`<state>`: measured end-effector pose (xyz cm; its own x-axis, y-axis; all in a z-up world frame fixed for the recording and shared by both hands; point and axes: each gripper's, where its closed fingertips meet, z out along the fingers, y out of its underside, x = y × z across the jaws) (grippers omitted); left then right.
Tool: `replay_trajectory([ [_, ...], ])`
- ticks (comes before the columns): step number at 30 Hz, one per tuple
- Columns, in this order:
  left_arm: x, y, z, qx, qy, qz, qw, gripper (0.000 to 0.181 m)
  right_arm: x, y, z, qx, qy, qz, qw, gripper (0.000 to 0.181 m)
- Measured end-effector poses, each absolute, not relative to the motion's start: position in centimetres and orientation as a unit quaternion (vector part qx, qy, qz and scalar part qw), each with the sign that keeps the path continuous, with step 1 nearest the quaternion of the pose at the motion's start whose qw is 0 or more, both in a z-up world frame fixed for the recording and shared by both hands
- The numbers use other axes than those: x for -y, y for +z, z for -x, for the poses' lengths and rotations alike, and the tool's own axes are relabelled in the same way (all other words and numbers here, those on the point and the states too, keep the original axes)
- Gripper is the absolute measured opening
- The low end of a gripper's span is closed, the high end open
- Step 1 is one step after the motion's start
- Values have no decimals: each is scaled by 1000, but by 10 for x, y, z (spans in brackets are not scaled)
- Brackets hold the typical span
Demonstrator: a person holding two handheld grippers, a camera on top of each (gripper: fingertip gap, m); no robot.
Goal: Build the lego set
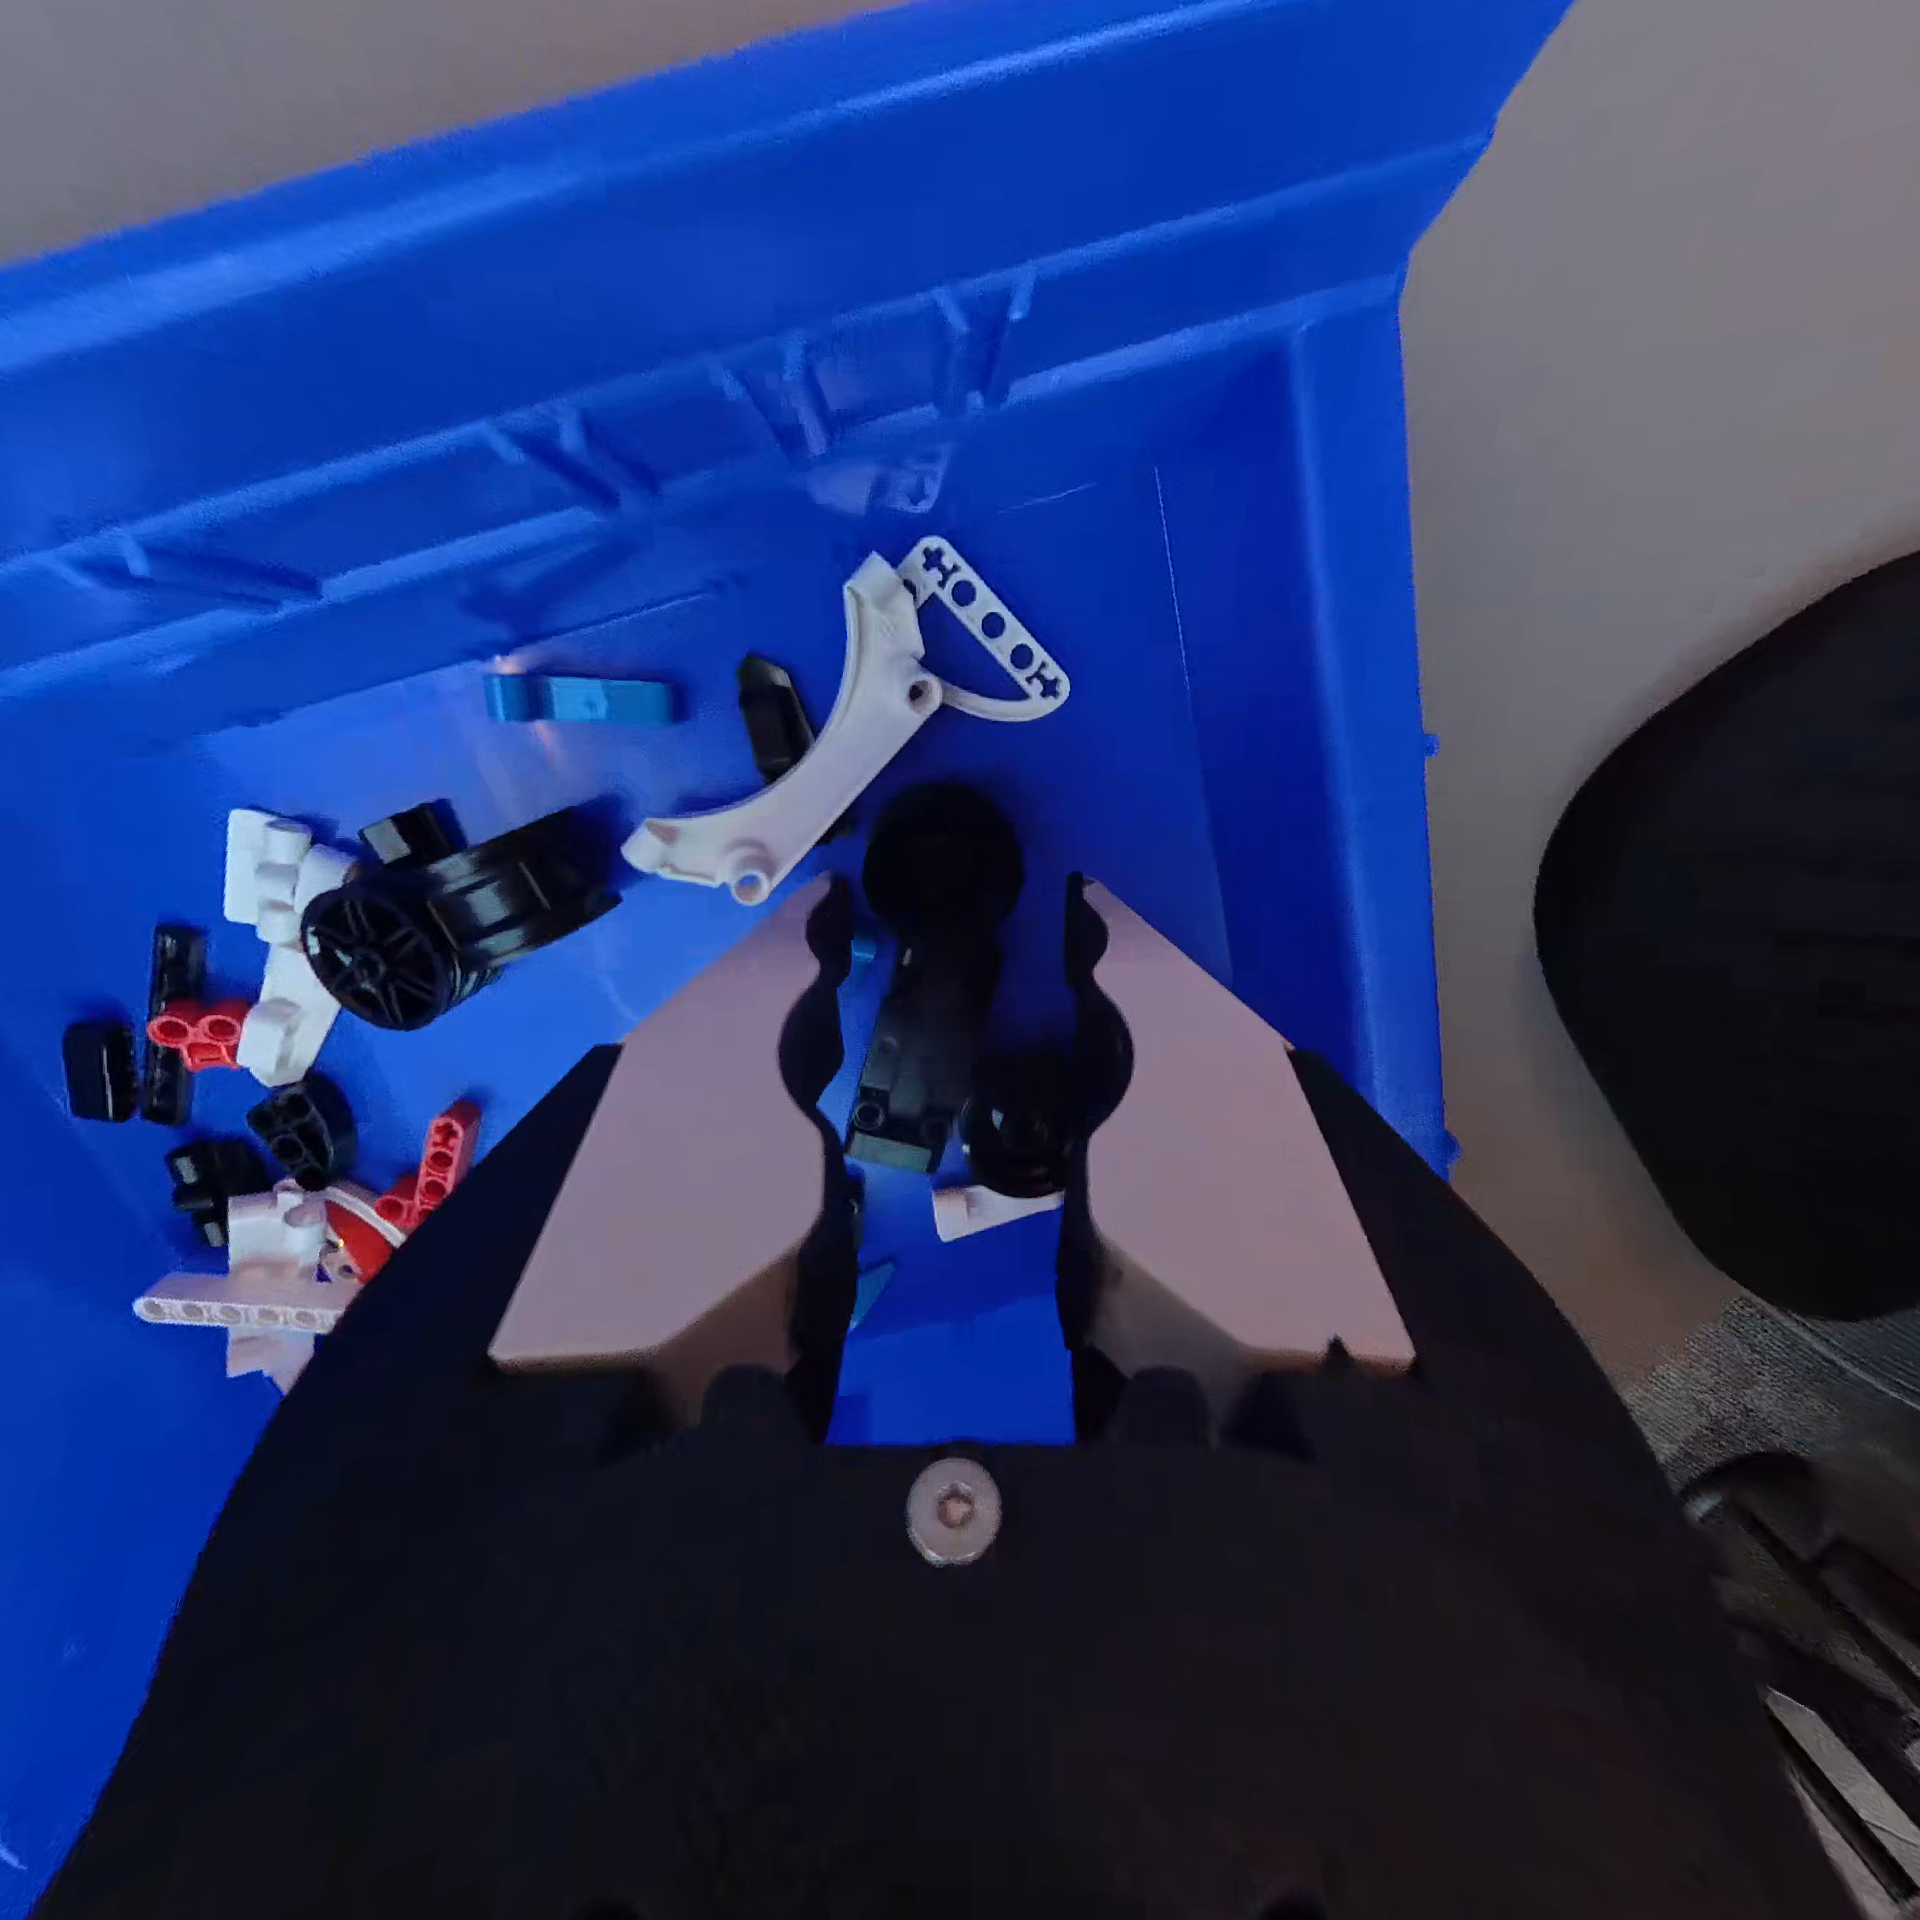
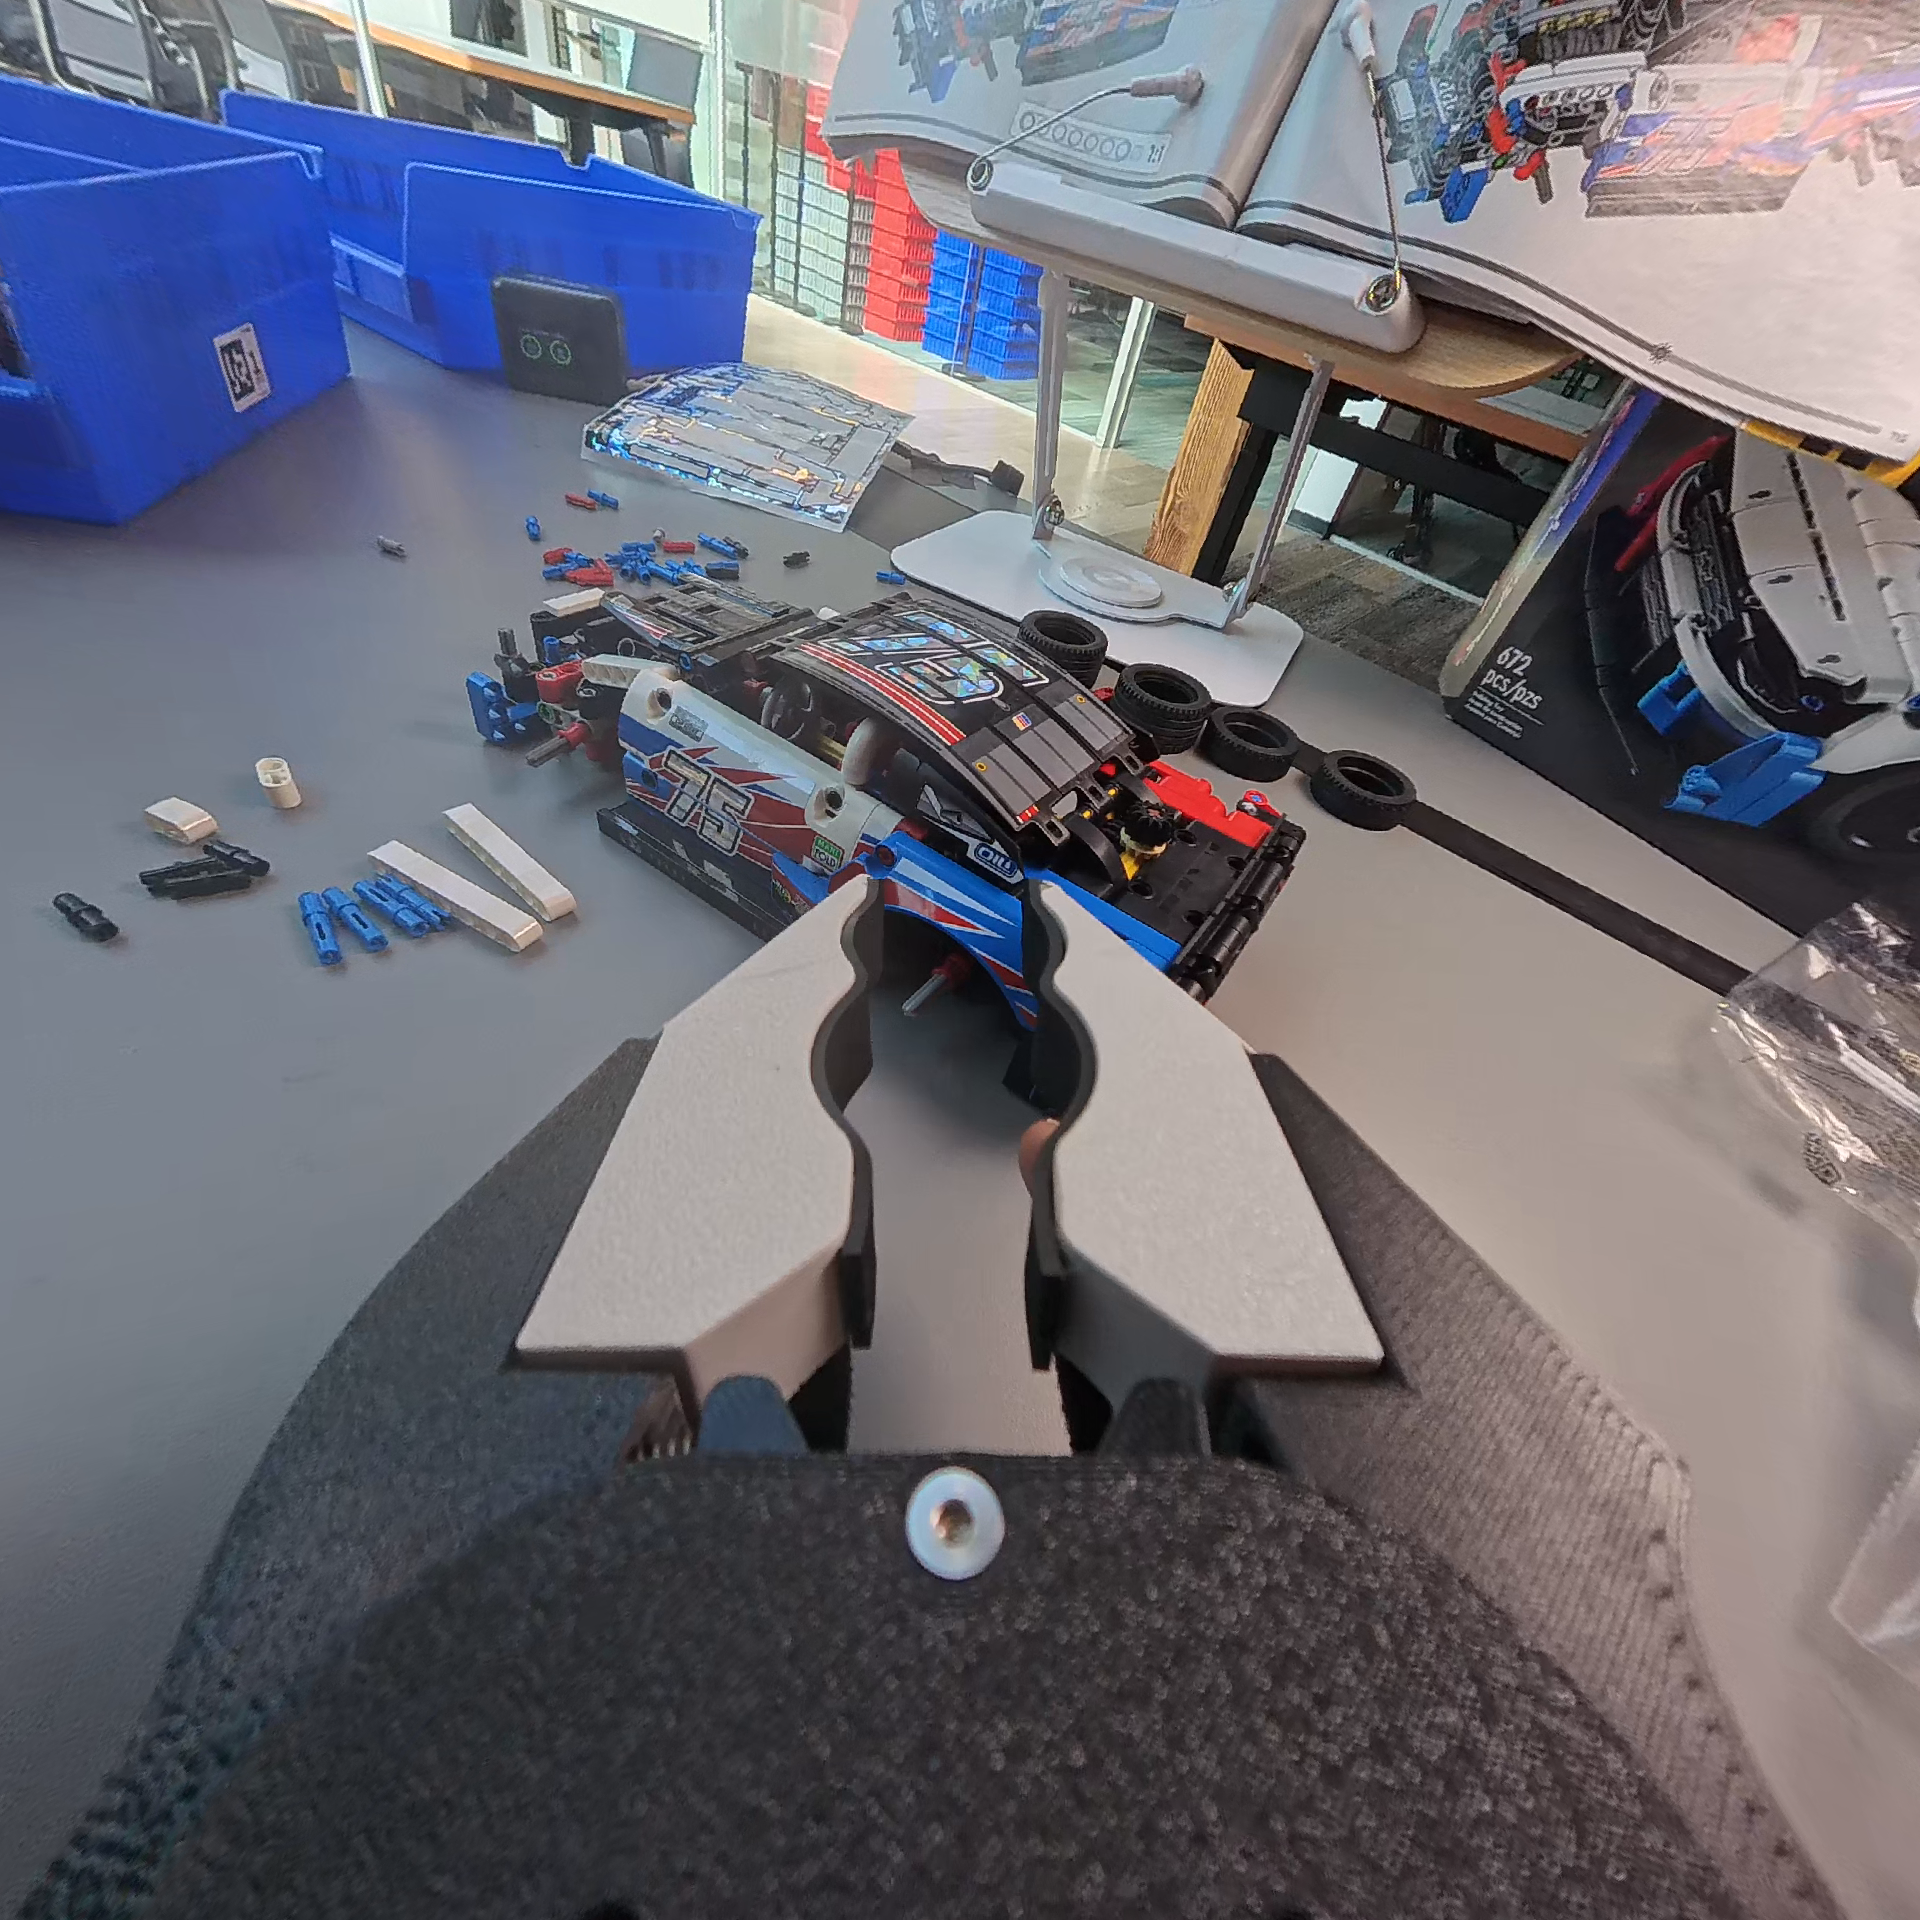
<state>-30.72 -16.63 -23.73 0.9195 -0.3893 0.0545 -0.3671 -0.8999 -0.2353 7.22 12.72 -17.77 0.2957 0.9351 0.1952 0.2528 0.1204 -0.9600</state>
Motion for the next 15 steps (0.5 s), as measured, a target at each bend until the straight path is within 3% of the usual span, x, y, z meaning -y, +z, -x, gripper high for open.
replay_trajectory([
  [2, 162, -243, 305, -197, -45, 973, 116, 30, -127, -178, -72, 507, 309, 586, 552, 24],
  [9, 174, -230, 354, -129, 22, 987, 90, 29, -126, -177, -73, 507, 308, 583, 555, 24],
  [15, 177, -213, 394, -50, 104, 985, 126, 31, -126, -177, -72, 509, 310, 582, 554, 24],
])
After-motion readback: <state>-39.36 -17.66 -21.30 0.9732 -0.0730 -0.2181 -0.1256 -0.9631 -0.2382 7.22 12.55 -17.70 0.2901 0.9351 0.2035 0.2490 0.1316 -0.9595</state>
